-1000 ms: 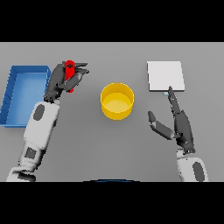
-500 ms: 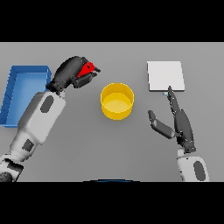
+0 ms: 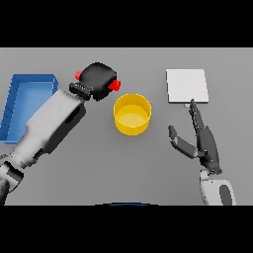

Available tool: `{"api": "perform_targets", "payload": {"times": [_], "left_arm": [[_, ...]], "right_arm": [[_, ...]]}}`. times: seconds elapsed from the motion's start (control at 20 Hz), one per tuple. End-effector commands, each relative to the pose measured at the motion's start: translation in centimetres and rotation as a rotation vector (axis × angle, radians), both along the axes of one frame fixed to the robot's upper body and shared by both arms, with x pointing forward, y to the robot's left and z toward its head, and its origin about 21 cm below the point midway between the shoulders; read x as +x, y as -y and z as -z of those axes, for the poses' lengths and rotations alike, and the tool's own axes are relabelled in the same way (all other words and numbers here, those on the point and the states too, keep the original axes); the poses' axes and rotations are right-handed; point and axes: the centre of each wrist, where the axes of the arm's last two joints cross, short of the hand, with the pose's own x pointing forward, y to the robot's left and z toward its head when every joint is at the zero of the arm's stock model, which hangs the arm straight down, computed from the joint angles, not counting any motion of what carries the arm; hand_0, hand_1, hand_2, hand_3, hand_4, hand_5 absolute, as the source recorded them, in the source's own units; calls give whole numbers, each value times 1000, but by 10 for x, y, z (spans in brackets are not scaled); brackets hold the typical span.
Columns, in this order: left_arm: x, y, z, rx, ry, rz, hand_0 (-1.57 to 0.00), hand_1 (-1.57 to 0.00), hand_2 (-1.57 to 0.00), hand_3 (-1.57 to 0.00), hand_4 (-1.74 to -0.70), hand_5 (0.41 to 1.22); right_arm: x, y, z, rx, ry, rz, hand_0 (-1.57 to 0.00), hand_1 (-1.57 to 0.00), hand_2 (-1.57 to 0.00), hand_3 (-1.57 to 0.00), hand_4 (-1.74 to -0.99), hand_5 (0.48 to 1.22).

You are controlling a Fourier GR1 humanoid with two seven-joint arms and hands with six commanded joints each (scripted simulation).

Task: Pick up the red beaker and tilt it to pour out 1 green nut into yellow bowl. Pick up the yellow bowl and place it on the metallic measuring scale.

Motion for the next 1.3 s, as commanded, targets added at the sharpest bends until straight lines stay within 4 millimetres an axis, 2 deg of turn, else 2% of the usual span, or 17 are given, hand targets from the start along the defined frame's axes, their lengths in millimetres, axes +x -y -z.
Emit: {"api": "perform_targets", "payload": {"times": [0.0,0.2,0.35,0.55,0.65,0.7,0.8,1.0,1.25], "left_arm": [[1,6,-2,54,14,25,-1571,-1571,-1571,-1383,-1710,1211],[8,20,-11,249,45,121,-1571,-1571,-1571,-1295,-1719,1217],[7,33,-12,352,54,212,-1571,-1571,-1571,-1429,-1725,1219],[9,44,-20,513,120,291,-1571,-1571,-1571,-1513,-1732,1220],[9,52,-24,593,163,337,-1571,-1571,-1571,-1534,-1734,1220],[8,52,-23,622,174,358,-1571,-1571,-1571,-1541,-1736,1221],[6,57,-20,708,198,391,-1571,-1571,-1571,-1552,-1738,1221],[7,59,-18,825,260,447,-1571,-1571,-1571,-1563,-1736,1221],[5,74,-19,950,337,505,-1571,-1571,-1571,-1568,-1732,1221]], "right_arm": [[0,0,-1,13,-8,3,1,1,1,1,-1195,671],[-1,-2,5,57,-40,3,1,1,1,1,-1206,639],[0,-3,3,35,-17,5,1,1,1,1,-1221,617],[0,-1,5,25,4,29,1,1,1,1,-1205,584],[4,-6,5,29,1,27,1,1,1,1,-1185,575],[2,-3,3,10,19,27,1,1,1,1,-1173,572],[0,-9,7,22,20,21,1,1,1,1,-1152,567],[1,-5,3,33,17,34,1,1,1,1,-1130,565],[0,0,5,27,23,27,1,1,1,1,-1135,580]]}}
